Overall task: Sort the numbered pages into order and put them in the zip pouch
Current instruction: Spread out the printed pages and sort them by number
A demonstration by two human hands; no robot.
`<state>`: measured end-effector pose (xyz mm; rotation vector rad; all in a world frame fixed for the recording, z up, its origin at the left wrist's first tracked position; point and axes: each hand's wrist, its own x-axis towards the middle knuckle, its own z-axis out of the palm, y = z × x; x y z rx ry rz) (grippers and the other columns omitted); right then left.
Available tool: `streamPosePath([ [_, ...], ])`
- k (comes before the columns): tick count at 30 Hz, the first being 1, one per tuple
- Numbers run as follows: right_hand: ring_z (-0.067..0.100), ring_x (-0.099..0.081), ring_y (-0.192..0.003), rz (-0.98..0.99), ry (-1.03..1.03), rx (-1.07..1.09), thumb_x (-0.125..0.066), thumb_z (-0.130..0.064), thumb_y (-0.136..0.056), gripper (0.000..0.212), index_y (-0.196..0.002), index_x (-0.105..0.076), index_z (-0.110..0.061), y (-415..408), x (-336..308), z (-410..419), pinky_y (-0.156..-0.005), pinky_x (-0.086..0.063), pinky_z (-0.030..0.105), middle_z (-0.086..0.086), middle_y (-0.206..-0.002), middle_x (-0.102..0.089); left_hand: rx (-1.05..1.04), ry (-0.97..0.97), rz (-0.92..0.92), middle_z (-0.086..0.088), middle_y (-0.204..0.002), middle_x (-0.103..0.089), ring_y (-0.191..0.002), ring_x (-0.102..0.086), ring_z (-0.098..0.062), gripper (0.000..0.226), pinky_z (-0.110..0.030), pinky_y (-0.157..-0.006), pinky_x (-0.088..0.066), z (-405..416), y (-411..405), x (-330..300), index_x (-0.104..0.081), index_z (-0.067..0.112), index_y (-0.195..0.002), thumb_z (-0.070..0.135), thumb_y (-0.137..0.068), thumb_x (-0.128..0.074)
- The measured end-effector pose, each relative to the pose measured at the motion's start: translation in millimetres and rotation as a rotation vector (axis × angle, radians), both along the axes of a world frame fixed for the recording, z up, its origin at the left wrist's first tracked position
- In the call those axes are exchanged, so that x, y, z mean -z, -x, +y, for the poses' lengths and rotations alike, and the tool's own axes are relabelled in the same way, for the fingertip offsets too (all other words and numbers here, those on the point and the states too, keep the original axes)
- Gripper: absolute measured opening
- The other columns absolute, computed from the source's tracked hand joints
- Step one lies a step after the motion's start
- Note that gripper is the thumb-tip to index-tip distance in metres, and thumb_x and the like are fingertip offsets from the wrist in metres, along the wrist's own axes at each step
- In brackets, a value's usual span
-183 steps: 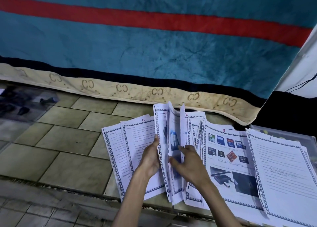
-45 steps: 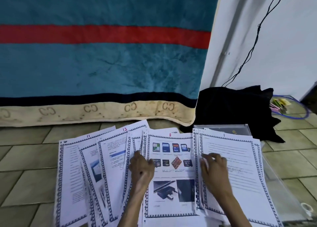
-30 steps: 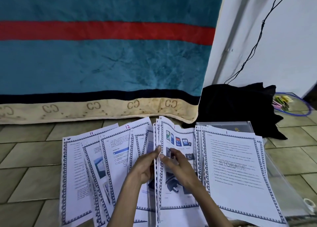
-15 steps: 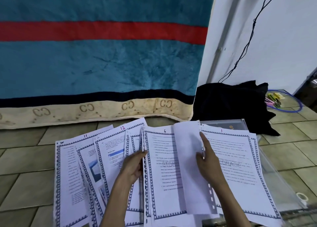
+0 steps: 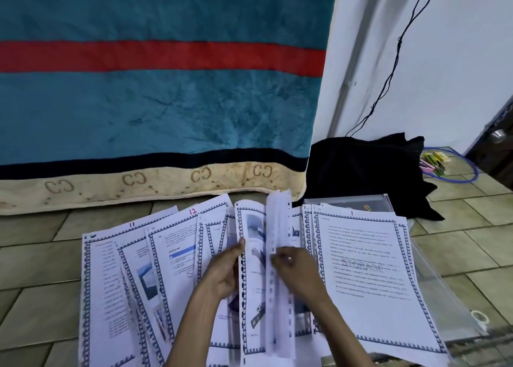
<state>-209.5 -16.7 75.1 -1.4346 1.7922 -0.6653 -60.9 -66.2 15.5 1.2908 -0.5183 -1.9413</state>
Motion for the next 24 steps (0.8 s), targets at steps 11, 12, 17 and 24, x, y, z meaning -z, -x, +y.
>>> streamPosePath([
  [11, 0.039, -0.058, -0.096, -0.039, 0.072, 0.144, -0.043, 0.003, -0.088, 0.051, -0.134, -0.045, -0.018, 50, -6, -4, -0.062, -0.038, 0.027, 0.024, -0.116, -0.060, -0.155, 0.056, -0.230, -0.015, -0.099, -0.071, -0.083, -0.069, -0.026, 0.028, -0.033, -0.073, -0.057, 3, -2, -4, -0.062, 0.001, -0.113, 0.018, -0.095, -0.050],
  [12, 0.040, -0.055, -0.108, -0.044, 0.080, 0.083, -0.040, 0.003, -0.089, 0.056, -0.138, -0.040, -0.023, 45, -6, -4, -0.067, -0.041, 0.029, 0.023, -0.124, -0.057, -0.113, 0.098, -0.237, -0.013, -0.090, -0.073, -0.076, -0.070, -0.024, 0.032, -0.031, -0.069, -0.056, 6, 4, -11, -0.066, 0.003, -0.105, 0.027, -0.096, -0.048],
  [17, 0.007, -0.058, -0.103, -0.143, 0.064, -0.012, -0.053, -0.022, -0.093, 0.031, -0.123, -0.058, -0.018, 23, -7, -3, -0.073, -0.040, 0.007, -0.008, -0.114, -0.063, 0.099, 0.206, -0.082, 0.004, -0.110, -0.067, -0.104, -0.058, -0.010, 0.064, -0.035, -0.090, -0.039, 18, 41, -34, -0.063, 0.025, -0.109, 0.059, -0.093, -0.011],
  [24, 0.025, -0.050, -0.123, 0.004, 0.115, 0.009, -0.051, -0.006, -0.091, 0.066, -0.148, -0.021, -0.022, 43, 0, -6, -0.079, -0.036, 0.017, 0.005, -0.145, -0.042, -0.051, 0.385, -1.080, -0.011, -0.133, -0.054, -0.122, -0.051, -0.027, 0.038, -0.031, -0.099, -0.040, 21, 0, -18, -0.053, 0.009, -0.128, 0.025, -0.093, -0.051],
])
